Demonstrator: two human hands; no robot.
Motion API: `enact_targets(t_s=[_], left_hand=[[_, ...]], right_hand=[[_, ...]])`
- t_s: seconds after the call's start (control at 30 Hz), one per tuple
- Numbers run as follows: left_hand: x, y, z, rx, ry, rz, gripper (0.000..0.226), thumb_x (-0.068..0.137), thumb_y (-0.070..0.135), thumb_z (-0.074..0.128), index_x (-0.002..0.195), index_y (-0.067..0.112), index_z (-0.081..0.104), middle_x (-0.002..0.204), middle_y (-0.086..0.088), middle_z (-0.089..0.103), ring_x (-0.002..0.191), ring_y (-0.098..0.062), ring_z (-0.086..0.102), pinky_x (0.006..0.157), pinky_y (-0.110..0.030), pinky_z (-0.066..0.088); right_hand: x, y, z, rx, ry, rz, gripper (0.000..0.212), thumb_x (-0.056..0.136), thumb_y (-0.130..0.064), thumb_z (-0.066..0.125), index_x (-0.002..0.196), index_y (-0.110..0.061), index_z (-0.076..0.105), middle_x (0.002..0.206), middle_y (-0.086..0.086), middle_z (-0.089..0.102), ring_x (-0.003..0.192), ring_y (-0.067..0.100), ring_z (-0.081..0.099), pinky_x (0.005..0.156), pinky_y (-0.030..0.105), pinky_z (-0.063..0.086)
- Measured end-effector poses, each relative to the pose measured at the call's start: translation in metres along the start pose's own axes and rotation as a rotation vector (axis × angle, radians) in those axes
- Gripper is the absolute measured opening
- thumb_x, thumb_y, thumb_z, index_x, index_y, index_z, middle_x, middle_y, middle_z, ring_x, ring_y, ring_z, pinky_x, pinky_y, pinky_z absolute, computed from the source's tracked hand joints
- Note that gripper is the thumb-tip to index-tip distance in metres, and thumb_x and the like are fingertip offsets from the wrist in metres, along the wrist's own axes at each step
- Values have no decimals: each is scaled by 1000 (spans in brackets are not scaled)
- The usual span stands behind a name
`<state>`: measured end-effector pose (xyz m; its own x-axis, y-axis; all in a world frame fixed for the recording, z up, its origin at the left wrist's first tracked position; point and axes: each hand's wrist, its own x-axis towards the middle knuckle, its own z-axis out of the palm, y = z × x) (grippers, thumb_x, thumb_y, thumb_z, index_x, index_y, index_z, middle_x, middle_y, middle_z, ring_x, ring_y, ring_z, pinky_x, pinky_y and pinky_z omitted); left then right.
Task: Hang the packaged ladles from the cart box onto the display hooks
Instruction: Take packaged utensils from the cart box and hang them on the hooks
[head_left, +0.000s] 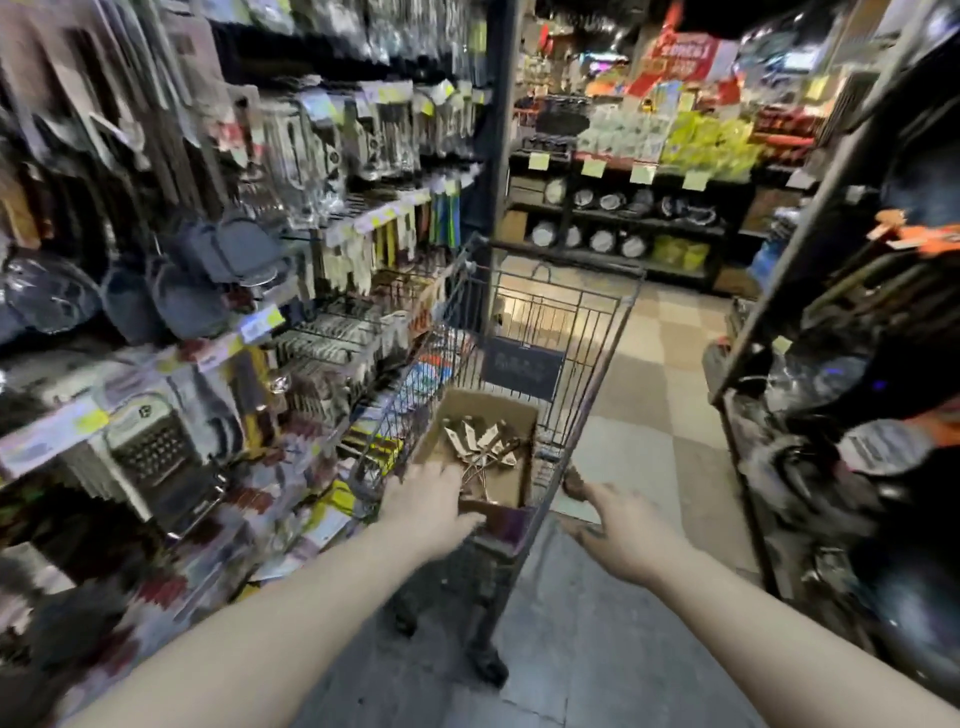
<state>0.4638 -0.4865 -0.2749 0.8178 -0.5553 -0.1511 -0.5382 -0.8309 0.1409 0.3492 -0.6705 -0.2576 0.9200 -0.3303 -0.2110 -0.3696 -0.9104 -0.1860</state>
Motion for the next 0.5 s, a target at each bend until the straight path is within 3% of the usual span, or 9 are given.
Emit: enact_targets(t_s=[0.23, 0.5], left_hand=[[91, -15, 24, -13, -108, -5, 58, 82, 59, 49, 123, 17, 44, 128, -7, 48, 121, -28, 45, 100, -43, 40], [215, -28, 46, -14, -159, -128, 55, 83, 56, 51, 122, 19, 46, 127, -5, 50, 121, -25, 47, 100, -40, 40]], right_hand=[[89, 14, 6, -1, -96, 82, 48, 88, -43, 48, 132, -25, 42, 136, 6, 47, 125, 27, 45, 102, 40, 38], [246, 36, 18, 23, -197, -19, 39, 88, -35, 50, 125, -22, 50, 125, 7, 55, 114, 27, 54, 96, 42, 46]])
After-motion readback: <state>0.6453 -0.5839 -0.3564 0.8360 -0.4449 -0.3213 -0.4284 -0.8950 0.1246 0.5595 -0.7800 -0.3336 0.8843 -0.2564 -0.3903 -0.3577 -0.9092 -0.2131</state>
